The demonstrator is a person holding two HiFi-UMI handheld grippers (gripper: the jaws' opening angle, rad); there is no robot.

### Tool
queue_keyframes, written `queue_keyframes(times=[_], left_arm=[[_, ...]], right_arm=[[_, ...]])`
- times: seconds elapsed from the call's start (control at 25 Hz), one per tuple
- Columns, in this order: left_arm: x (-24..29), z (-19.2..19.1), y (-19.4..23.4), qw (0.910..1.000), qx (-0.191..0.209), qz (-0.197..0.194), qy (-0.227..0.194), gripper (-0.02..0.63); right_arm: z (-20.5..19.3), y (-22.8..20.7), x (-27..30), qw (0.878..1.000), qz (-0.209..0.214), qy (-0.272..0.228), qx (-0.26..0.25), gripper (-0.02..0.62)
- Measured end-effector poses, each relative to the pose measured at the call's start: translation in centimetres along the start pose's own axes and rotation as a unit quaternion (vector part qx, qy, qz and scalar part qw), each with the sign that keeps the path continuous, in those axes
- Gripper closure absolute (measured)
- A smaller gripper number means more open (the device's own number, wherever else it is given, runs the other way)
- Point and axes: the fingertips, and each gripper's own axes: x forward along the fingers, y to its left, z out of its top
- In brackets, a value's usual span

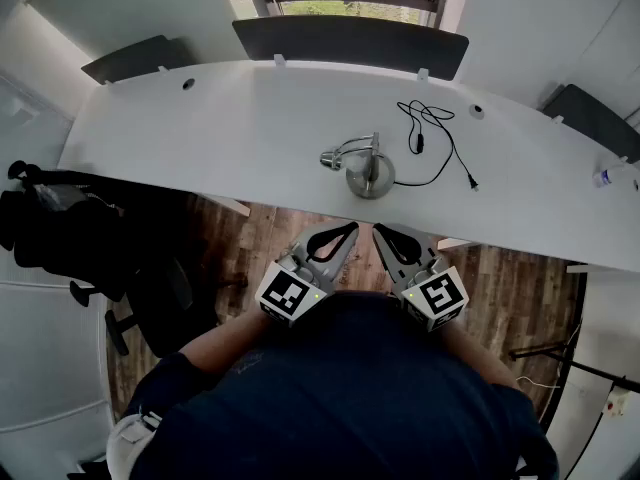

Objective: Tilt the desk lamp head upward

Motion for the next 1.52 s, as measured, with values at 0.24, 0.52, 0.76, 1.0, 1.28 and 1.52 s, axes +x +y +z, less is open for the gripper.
queue_keyframes(times=[0.24, 0.52, 0.76, 1.0, 1.28, 1.52], left_arm=[[0.0, 0.0, 0.2, 0.9999, -0.012, 0.002, -0.004, 0.6], [-0.2, -0.2, 0.7, 0.9998, -0.016, 0.007, -0.005, 0.6], [-0.3, -0.7, 2.0, 0.9998, -0.016, 0.011, 0.004, 0.6], [-0.7, -1.7, 5.5, 0.9997, -0.01, 0.018, 0.01, 0.6], [-1.2, -1.9, 9.2, 0.9999, -0.001, -0.01, 0.001, 0.6], [0.1, -2.1, 11.1, 0.9999, 0.006, -0.012, 0.001, 0.6]], right_arm=[[-0.2, -0.1, 0.3, 1.0, 0.001, 0.002, 0.003, 0.586], [-0.3, -0.1, 0.8, 1.0, 0.002, 0.003, 0.003, 0.586], [-0.3, -0.6, 1.8, 1.0, -0.018, 0.005, 0.011, 0.584], [-0.3, -1.1, 3.3, 0.998, -0.052, 0.006, 0.02, 0.583], [0.2, -1.8, 5.6, 0.994, -0.105, 0.008, 0.015, 0.583], [-0.4, -3.1, 6.6, 0.992, -0.128, 0.017, 0.013, 0.583]])
